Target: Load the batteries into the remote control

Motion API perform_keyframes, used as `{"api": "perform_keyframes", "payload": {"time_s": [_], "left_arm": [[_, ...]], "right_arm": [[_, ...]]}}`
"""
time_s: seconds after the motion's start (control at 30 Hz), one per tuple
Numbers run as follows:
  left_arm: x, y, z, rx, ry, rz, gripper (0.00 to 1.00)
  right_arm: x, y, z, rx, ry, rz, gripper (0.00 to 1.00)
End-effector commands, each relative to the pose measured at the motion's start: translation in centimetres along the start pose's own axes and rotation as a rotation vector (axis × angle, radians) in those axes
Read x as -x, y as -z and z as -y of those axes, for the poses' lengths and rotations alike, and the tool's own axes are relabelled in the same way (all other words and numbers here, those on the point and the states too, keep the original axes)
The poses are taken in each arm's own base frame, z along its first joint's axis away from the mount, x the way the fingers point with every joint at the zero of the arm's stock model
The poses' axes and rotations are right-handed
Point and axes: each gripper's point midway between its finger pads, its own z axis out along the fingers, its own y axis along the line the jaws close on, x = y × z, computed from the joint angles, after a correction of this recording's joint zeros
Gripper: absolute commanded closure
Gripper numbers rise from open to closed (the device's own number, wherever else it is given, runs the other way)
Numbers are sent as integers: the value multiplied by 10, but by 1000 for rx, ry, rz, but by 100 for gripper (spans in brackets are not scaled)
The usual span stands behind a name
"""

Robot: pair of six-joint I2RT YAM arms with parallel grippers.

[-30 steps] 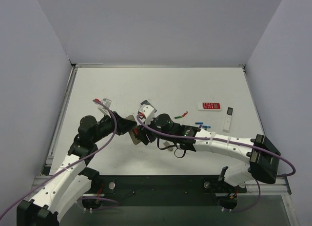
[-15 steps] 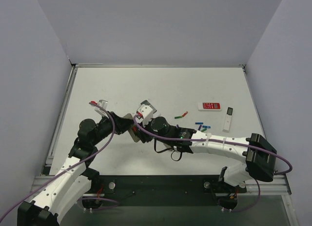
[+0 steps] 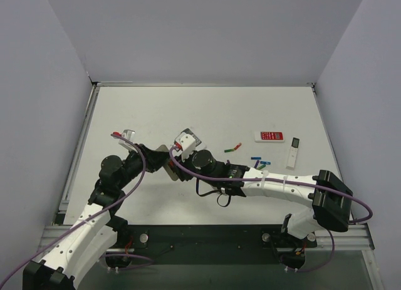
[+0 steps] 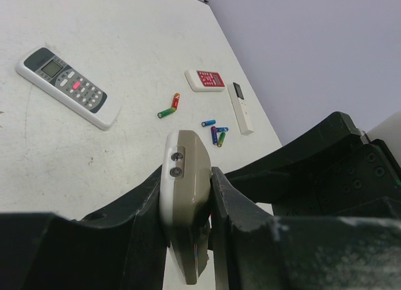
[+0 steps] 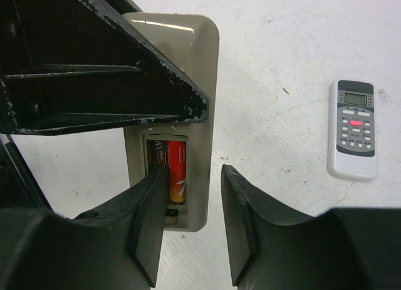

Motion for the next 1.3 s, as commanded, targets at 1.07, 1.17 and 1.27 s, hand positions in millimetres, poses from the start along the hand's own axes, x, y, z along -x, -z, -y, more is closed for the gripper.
{"api": "perform_keyframes", "payload": {"time_s": [1.07,1.17,1.27], "left_arm": [[-13,0,-32,124,35,-31,100],[-16,0,-33,116,29,-41,100],[-17,-1,-29,85,21,-45,100]], "right_arm": [[43,28,46,-89,-74,51,23],[33,44,93,-251,-223,-2,0],[17,61,145,-433,-325,-59,0]]}}
